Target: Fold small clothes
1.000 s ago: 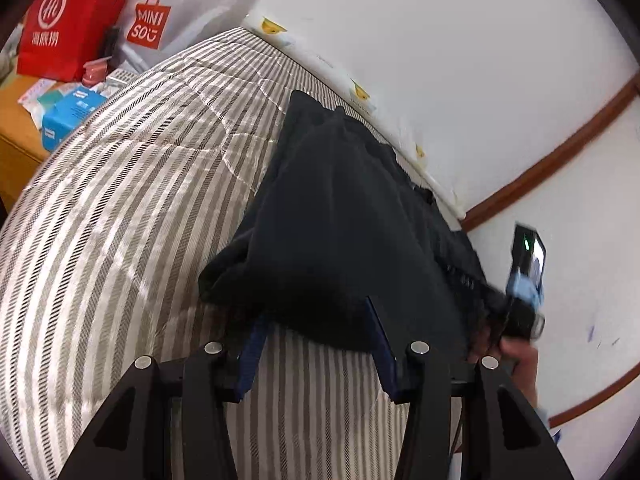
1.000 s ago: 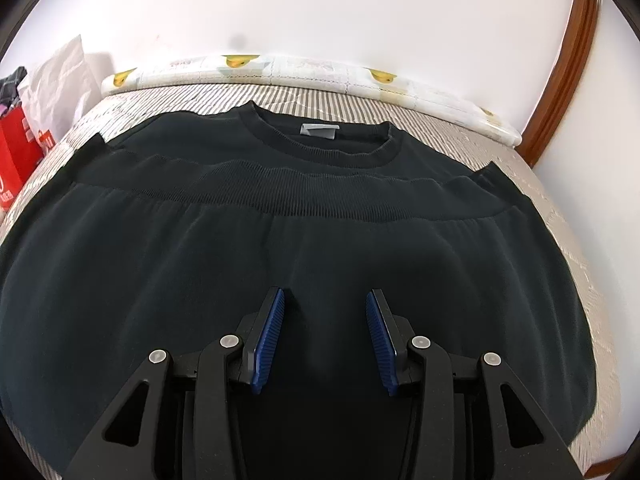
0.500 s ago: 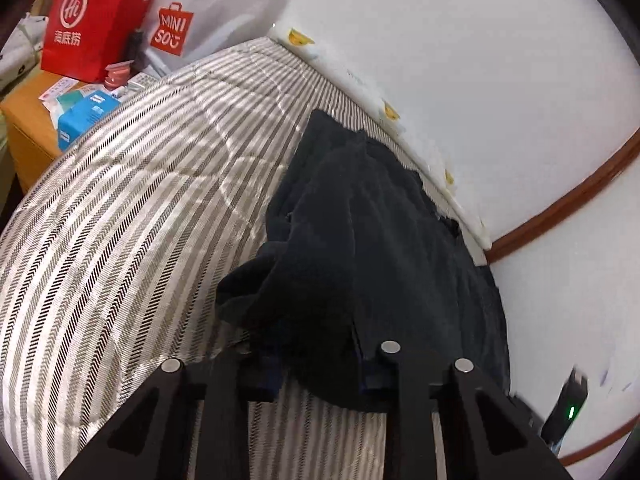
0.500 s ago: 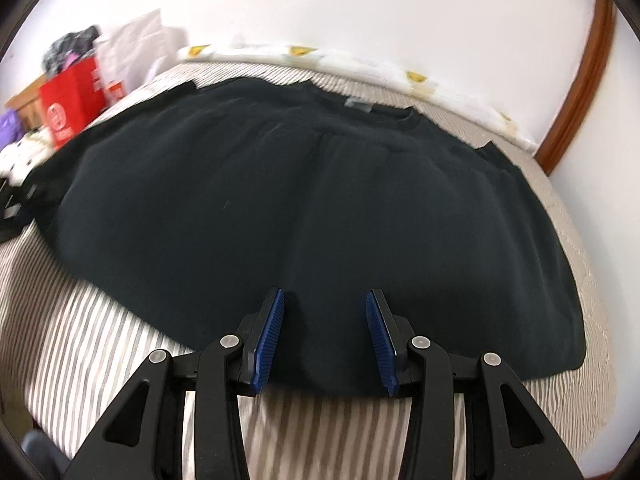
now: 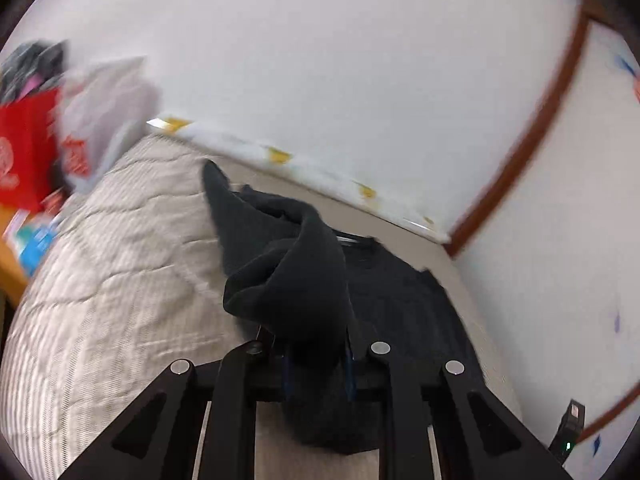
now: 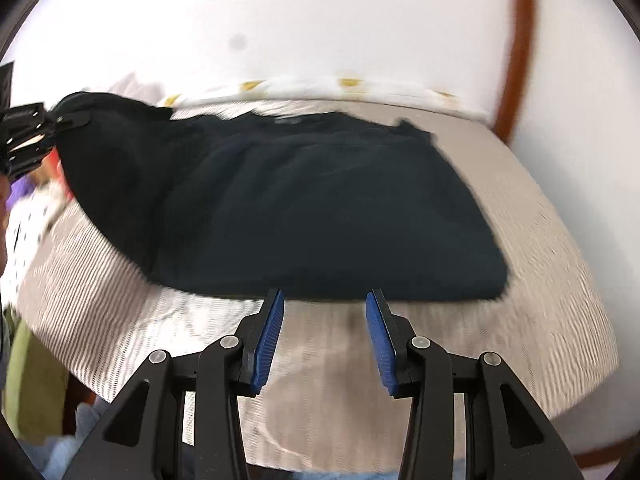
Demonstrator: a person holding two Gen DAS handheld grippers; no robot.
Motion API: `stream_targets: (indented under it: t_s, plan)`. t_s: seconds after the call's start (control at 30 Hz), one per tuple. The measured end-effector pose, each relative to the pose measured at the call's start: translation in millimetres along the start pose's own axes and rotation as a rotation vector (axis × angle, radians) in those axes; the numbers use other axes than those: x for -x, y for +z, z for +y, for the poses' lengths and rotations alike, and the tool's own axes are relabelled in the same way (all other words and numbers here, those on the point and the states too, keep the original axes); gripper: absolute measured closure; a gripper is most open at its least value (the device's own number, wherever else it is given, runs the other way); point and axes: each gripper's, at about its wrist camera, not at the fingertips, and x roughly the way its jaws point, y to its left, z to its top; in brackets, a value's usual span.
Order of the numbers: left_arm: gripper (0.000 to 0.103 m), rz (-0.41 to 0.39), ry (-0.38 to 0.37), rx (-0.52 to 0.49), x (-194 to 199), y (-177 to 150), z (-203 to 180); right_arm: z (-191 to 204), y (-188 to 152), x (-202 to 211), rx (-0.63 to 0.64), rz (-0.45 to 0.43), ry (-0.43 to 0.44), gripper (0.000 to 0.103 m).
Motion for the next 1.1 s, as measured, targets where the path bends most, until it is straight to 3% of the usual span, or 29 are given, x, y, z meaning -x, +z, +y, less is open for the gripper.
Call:
stream_targets:
  t_s: [0.23,0.43,0.57,0.67,0.73,0.93,1.1]
  plan:
    - [0.087,0.13,-0.109,-0.195,-44.7,-28.6,-81.2,-42.2,-6.7,9.1,-0.106,0.007,-0.042,0.061]
    - [0.086,0.274,-0.149,-0.209,-86.9,-52.7,-91.4,-46.4,-12.7,24.3,-0.087,0.003,-0.062,0.06]
    - [0.083,0.278,-0.163,-0.261,-85.4,-58.2,-92.7,-44.8,-3.8,28.5,-0.089,-0.006,-0.033,0.06]
    - [0.064,0.259,-0.187,-0.286,-63.4,-56.6,-86.9,-29.1,11.9,27.5,-0.071,-0.031,0.014,0.055]
    - [0.052,0.277,-0.218,-0.288,-51.8,-57.7,-78.0,-18.3,21.0,26.2,-0.065,-0.047,0.046,0.04]
    - [0.042,0.237,-0.081,-0.316,-30.2,-71.8,-28.0,25.9,52.3,10.6,-0.046,-0.068,0.18,0.031]
    - [0.04,0.294,-0.051,-0.228,-33.5,-89.7,12.7,49.5,65.5,-31.3,-0.121,0.019,0.251,0.029]
